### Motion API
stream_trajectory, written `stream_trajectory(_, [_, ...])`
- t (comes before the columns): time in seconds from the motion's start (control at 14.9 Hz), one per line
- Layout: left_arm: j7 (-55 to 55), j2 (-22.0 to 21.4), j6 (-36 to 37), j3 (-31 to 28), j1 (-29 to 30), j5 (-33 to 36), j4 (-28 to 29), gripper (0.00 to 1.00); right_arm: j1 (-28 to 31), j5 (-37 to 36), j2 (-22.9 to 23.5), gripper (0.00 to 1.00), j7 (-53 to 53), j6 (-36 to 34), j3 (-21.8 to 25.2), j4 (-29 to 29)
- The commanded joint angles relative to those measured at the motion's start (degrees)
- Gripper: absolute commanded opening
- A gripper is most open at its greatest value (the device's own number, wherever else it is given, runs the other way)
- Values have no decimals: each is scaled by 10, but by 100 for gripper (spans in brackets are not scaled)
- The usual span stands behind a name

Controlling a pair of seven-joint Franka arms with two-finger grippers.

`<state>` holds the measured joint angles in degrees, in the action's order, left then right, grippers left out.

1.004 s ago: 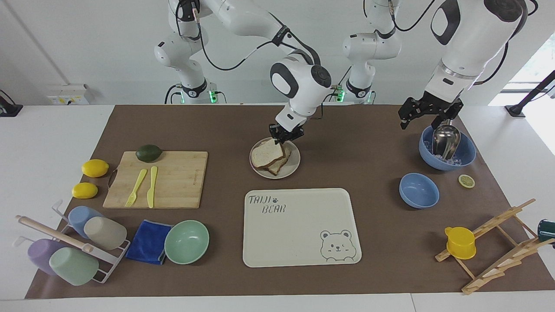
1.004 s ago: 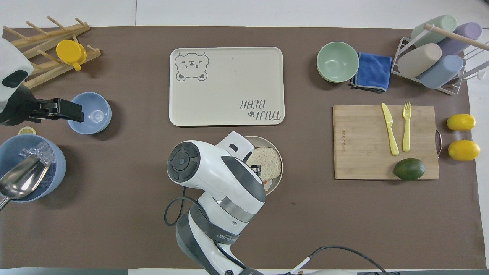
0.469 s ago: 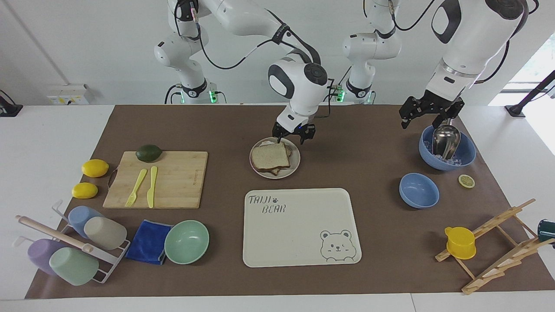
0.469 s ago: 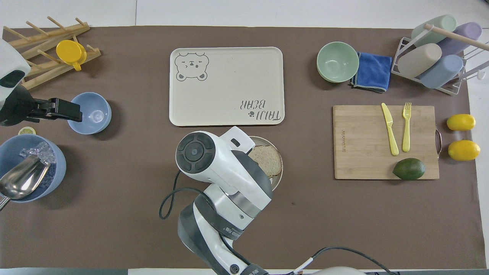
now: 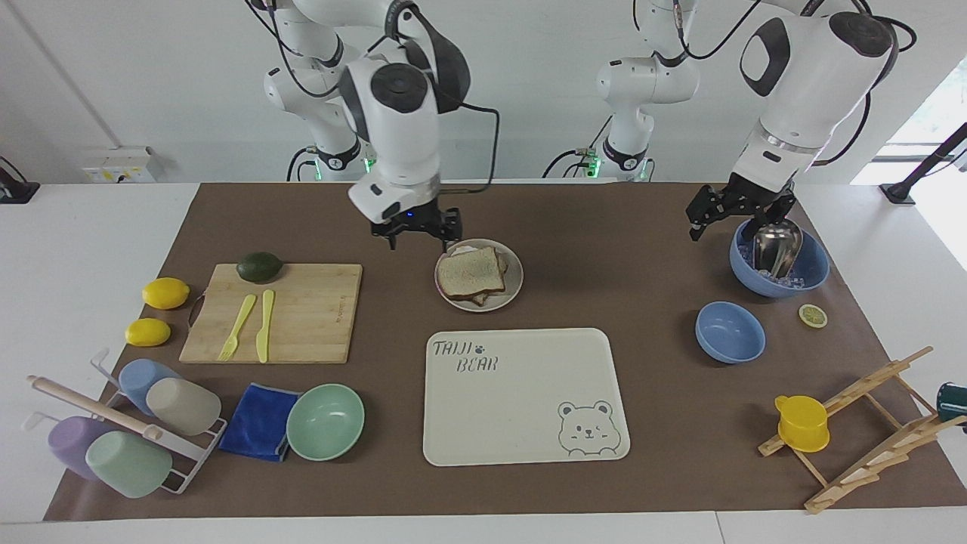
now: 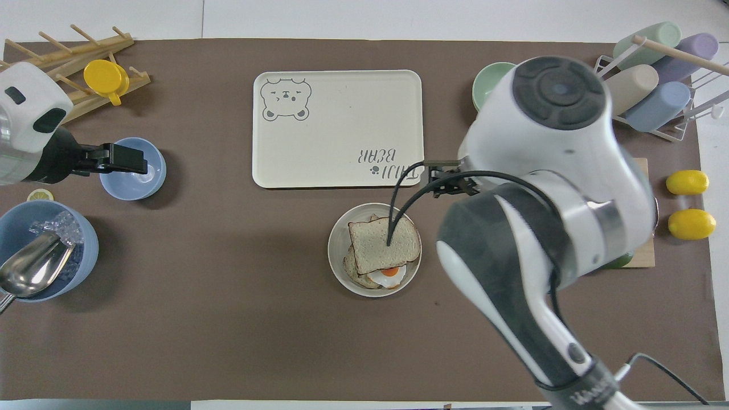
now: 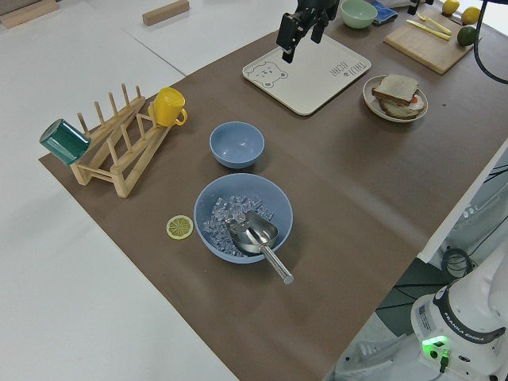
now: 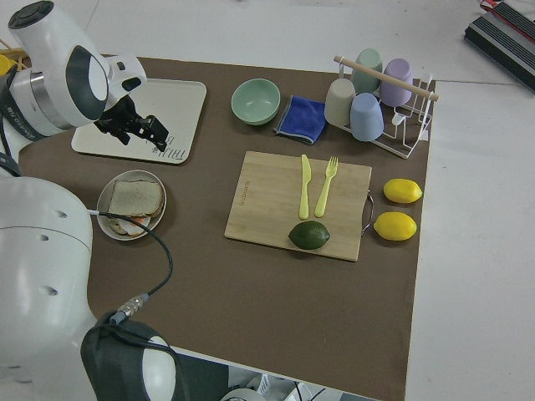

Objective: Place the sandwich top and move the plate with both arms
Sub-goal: 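Release the bread and withdraw the right gripper while the left gripper reaches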

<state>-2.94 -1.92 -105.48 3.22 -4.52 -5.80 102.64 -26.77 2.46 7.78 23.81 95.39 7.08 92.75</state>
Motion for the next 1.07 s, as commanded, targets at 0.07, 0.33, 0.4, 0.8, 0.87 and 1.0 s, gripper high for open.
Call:
stream_trajectory(0.07, [-11,36,-75,-1,-36,-33,25,100,86,34,-65,100,-96,-72,-6,15])
stream_trajectory(0.33, [-38,99,-131,-1,-92,-60,26,100,121,23,-78,100,-120,-115,-3,10])
stream_trajectory(0.4, [-38,104,-133,-1,-106,-62,29,100,127,18,-85,100,-124,-124,-1,10])
stream_trajectory(0.8, [-59,95,-248,-1,-168,-62,127,100,209,-4,-100,100,-179,-186,0,11])
stream_trajectory(0.87, [-63,95,-252,-1,-182,-62,135,100,214,-4,-102,100,-184,-183,0,15])
stream_trajectory(1.0, [-67,95,-253,-1,-207,-62,153,100,214,-4,-108,100,-179,-165,0,29])
